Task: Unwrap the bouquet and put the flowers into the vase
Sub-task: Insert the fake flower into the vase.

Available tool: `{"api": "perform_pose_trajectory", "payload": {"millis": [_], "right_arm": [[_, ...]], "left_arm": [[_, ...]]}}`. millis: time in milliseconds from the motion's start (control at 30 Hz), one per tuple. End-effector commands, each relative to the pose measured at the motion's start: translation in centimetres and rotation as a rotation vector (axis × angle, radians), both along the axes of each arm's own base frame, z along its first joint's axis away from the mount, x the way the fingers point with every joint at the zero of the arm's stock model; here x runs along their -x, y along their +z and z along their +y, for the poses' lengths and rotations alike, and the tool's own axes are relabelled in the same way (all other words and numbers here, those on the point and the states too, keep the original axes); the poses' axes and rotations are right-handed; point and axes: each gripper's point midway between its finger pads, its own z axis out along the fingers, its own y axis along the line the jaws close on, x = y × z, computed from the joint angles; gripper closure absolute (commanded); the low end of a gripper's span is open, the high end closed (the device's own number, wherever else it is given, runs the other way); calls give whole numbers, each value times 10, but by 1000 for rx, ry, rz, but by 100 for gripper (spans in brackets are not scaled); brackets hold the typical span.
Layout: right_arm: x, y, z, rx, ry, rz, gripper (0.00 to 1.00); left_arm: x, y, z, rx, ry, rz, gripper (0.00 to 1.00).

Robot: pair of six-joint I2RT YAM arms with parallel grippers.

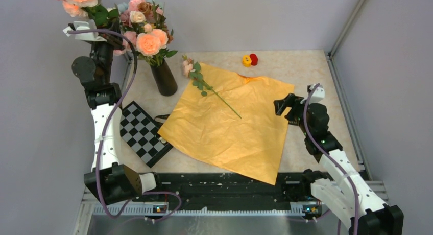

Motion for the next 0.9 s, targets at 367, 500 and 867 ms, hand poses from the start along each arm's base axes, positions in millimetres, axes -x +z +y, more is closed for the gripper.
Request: {"api": "perform_pose_trajectory", "payload": {"millis": [367,500,867], "right_arm": [[3,13,-4,-3,-9,-21,18],[3,11,-4,-2,-7,-18,19],[5,11,-4,0,-2,-16,19]], "left_arm": [[-6,10,-4,-78,-11,-44,100],[-14,-2,-6,-77,-31,-16,100],[-34,-32,-8,-76,-48,43,100]]}}
